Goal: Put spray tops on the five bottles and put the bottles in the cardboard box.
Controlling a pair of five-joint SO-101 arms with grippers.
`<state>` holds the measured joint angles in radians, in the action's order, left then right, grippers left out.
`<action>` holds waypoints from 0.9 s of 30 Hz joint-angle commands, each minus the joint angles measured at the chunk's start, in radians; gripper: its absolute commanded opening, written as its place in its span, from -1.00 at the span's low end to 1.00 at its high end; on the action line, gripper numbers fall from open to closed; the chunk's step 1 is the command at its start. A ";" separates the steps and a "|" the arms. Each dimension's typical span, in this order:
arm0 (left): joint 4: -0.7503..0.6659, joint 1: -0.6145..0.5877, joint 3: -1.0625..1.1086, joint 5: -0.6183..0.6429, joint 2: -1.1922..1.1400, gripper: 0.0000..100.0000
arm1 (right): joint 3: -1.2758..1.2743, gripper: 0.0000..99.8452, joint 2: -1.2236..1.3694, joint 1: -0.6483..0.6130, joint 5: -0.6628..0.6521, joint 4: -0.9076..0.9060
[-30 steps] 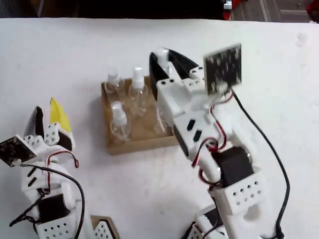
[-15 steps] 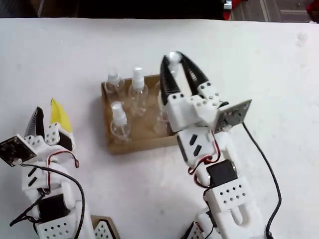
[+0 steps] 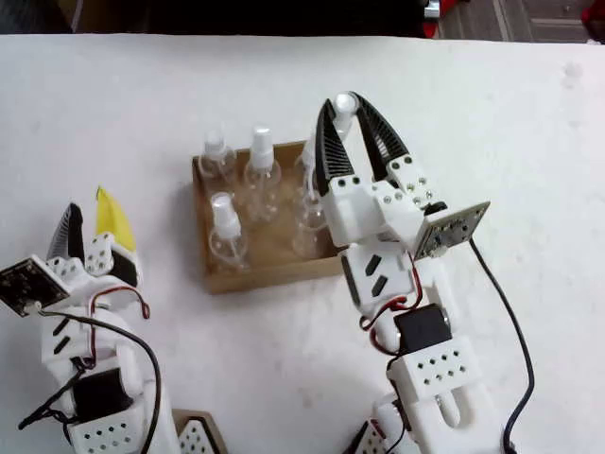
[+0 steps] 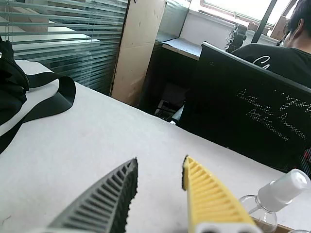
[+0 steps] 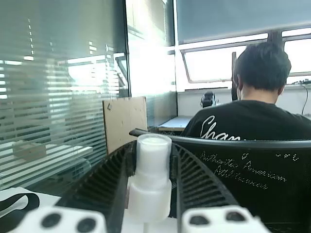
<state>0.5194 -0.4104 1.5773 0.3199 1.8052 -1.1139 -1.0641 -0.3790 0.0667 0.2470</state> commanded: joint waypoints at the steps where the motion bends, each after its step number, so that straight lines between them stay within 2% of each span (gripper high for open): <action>1: -0.025 0.013 -0.009 0.006 0.012 -0.70 | 0.006 -0.97 -0.008 0.019 0.008 0.021; 6: -0.025 0.013 -0.009 0.006 0.012 -0.70 | 0.006 -0.97 0.019 0.022 0.009 0.024; 11: -0.025 0.013 -0.009 0.006 0.012 -0.70 | 0.014 -0.97 0.120 0.031 0.106 0.041; 27: -0.025 0.010 -0.009 0.006 0.012 -0.70 | 0.003 -0.97 0.143 0.027 0.104 0.087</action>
<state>0.5194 -0.4104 1.5773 0.3199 1.8052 -1.1155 -0.9260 -0.3575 0.1634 0.3130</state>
